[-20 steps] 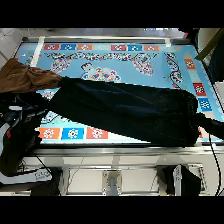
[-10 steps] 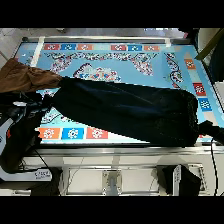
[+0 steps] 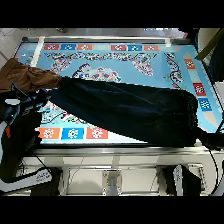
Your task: Fold the clothes and pants, and hang the long-sleeved shirts on hangers.
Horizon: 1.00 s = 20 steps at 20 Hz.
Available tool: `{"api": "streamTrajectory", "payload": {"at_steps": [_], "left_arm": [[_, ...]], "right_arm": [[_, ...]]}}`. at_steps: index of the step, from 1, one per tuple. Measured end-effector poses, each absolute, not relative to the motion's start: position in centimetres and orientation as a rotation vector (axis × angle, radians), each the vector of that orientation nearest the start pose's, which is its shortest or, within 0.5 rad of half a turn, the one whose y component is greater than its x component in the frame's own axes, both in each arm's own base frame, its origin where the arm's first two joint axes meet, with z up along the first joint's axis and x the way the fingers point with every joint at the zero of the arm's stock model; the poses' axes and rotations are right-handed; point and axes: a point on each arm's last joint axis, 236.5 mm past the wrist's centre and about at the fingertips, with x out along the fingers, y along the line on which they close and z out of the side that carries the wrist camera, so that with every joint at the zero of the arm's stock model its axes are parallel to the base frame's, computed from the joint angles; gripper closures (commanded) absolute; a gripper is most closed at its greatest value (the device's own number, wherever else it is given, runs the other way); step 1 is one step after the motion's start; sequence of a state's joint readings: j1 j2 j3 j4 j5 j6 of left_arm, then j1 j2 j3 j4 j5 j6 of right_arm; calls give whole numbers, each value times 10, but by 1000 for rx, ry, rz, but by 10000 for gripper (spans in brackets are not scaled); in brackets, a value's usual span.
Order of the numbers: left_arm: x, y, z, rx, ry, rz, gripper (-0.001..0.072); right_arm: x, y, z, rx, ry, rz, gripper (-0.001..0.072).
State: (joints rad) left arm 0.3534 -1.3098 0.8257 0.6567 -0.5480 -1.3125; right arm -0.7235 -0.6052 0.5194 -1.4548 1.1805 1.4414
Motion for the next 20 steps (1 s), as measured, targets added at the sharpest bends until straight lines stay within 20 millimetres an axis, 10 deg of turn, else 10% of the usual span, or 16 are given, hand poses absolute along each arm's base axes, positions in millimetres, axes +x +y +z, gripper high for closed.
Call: {"api": "streamTrajectory", "payload": {"at_steps": [6, 7, 8, 11, 16, 20], "left_arm": [[442, 59, -22, -854, 776, 155, 689], [442, 59, -22, -853, 776, 155, 689], [442, 59, -22, -851, 775, 154, 689], [438, 58, -19, -840, 786, 140, 690], [413, 71, 29, -763, 747, 112, 691], [356, 77, 69, -650, 779, 146, 690]], "right_arm": [[198, -139, -60, 489, 1221, -481, 157], [201, -140, -68, 504, 1231, -479, 263], [203, -141, -76, 517, 1243, -477, 550], [218, -151, -78, 527, 1209, -487, 645], [267, -190, 13, 420, 964, -511, 646], [262, -196, 64, 287, 934, -501, 646]]}}
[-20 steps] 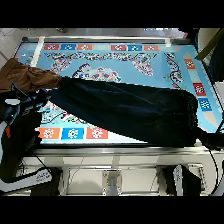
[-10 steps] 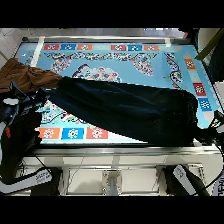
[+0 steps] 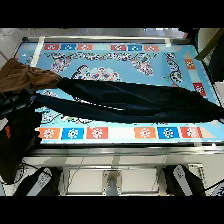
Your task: Fold the clothes and pants, and hang the long-sleeved shirts on hangers.
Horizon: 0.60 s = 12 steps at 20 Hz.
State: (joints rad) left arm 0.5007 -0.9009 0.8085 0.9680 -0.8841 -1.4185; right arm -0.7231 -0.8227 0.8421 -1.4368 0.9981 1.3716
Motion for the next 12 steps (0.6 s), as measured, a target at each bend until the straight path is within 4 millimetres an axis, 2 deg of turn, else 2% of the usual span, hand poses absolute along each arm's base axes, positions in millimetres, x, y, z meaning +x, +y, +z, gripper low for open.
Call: {"api": "streamTrajectory", "payload": {"at_steps": [2, 4, 6, 8, 10, 11, 12], "left_arm": [[316, 72, 58, -616, 857, 190, 691], [281, 64, 34, -617, 931, 230, 691], [255, 58, 5, -631, 984, 268, 691], [240, 55, -16, -644, 1010, 296, 691], [234, 56, -29, -658, 1011, 322, 690], [233, 56, -33, -661, 1009, 330, 679], [232, 58, -35, -661, 1004, 338, 482]], "right_arm": [[245, -193, 51, 260, 1013, -502, 645], [220, -194, 26, 262, 1100, -528, 645], [190, -200, 0, 306, 1169, -581, 645], [159, -209, -20, 359, 1216, -647, 645], [134, -219, -31, 409, 1229, -713, 632], [124, -224, -34, 428, 1229, -742, 453], [117, -228, -36, 438, 1224, -765, 154]]}}
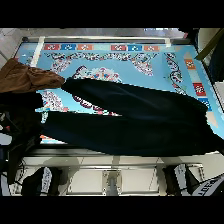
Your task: Fold the clothes and pants, and hang the long-sleeved shirts on hangers.
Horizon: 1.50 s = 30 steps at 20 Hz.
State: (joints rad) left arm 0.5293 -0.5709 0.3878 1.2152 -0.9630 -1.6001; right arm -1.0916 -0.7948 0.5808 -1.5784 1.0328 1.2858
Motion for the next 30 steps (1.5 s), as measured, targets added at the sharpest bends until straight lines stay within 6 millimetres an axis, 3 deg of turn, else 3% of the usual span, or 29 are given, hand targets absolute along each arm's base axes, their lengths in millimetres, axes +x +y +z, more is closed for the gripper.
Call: {"api": "streamTrajectory", "payload": {"at_steps": [1, 2, 5, 8, 10, 12, 14, 16, 18, 21, 25, 30], "left_arm": [[232, 60, -37, -658, 997, 347, 123], [232, 61, -38, -661, 993, 355, 15], [239, 68, -27, -663, 955, 369, 6], [271, 82, 24, -682, 787, 364, 6], [304, 81, 65, -687, 658, 301, 6], [336, 69, 80, -676, 634, 220, 6], [372, 51, 70, -664, 689, 143, 6], [411, 30, 47, -668, 763, 86, 6], [451, 11, 21, -715, 819, 48, 8], [503, -8, -14, -814, 876, 17, 17], [527, -17, -50, -795, 971, -12, 19], [528, 0, -76, -768, 1030, 66, 105]], "right_arm": [[112, -232, -37, 444, 1218, -784, 82], [109, -234, -37, 453, 1214, -793, 82], [113, -244, -19, 468, 1161, -817, 83], [135, -262, 31, 474, 1022, -832, 90], [179, -257, 70, 529, 850, -737, 135], [235, -232, 105, 557, 697, -552, 157], [282, -196, 131, 560, 609, -370, 156], [323, -148, 149, 545, 568, -187, 156], [348, -103, 160, 518, 550, -46, 156], [367, -47, 170, 484, 545, 108, 156], [374, -7, 175, 464, 546, 212, 156], [377, 3, 179, 456, 531, 231, 156]]}}
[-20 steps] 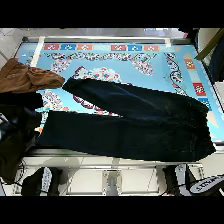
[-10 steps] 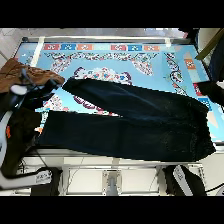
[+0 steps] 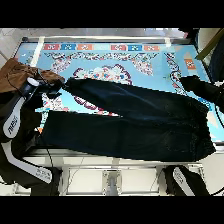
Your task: Fold the clothes and pants, and hang the long-sleeved shirts on hangers.
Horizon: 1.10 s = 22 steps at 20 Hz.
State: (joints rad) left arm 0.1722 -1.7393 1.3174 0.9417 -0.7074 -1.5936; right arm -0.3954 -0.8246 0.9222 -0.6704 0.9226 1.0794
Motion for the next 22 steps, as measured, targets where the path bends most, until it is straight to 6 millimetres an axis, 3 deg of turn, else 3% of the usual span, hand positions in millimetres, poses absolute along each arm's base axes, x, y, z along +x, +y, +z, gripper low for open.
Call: {"api": "streamTrajectory", "payload": {"at_steps": [6, 9, 10, 11, 12, 14, 18, 22], "left_arm": [[546, 3, -89, -891, 976, 117, 106], [554, -1, -98, -966, 958, 126, 241], [555, -3, -101, -977, 957, 126, 247], [556, -3, -104, -988, 956, 128, 373], [557, -4, -107, -991, 957, 130, 565], [556, -4, -111, -999, 960, 133, 691], [559, -5, -97, -999, 937, 119, 689], [561, 2, -42, -933, 862, 68, 689]], "right_arm": [[378, 4, 180, 456, 527, 235, 156], [378, 5, 180, 456, 528, 237, 156], [378, 6, 179, 457, 531, 238, 156], [378, 6, 179, 457, 531, 238, 156], [377, 6, 179, 457, 532, 239, 157], [377, 6, 179, 458, 534, 240, 156], [377, 6, 179, 460, 534, 240, 156], [373, 4, 181, 426, 535, 230, 157]]}}
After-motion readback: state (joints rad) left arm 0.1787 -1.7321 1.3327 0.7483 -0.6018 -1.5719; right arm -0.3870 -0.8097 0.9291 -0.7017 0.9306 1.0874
